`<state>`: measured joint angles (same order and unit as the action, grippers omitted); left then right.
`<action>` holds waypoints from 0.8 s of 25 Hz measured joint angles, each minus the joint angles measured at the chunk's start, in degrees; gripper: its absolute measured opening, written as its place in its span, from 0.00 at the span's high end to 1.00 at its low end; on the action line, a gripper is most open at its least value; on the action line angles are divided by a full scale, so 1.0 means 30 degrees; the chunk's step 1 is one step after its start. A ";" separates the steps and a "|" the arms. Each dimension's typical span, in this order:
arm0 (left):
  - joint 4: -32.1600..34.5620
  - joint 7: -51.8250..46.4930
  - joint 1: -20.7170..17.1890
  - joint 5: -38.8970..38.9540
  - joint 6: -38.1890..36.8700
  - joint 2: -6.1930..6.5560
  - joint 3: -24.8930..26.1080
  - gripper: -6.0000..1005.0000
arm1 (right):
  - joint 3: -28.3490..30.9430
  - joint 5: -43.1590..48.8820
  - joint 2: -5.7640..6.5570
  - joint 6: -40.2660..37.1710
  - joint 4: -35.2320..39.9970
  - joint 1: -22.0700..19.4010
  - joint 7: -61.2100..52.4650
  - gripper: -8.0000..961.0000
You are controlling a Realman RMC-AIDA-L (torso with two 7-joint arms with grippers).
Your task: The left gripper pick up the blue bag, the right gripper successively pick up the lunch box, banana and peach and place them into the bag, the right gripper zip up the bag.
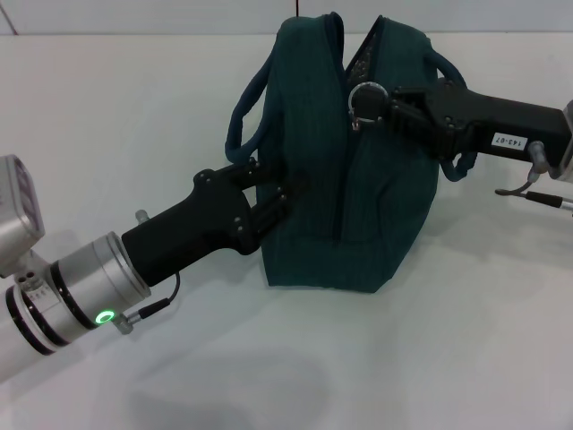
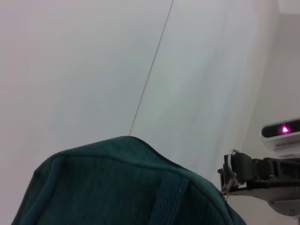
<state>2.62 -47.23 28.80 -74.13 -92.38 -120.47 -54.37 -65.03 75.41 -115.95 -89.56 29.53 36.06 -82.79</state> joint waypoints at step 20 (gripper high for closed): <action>0.0238 0.0653 0.0243 0.0328 0.0444 0.0096 -0.0084 0.95 | 0.0084 -0.0642 -0.0024 0.0651 -0.0199 0.0131 0.0000 0.98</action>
<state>3.34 -45.27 29.53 -73.15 -91.05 -120.19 -54.62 -64.78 73.48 -116.02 -87.61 28.93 36.45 -82.79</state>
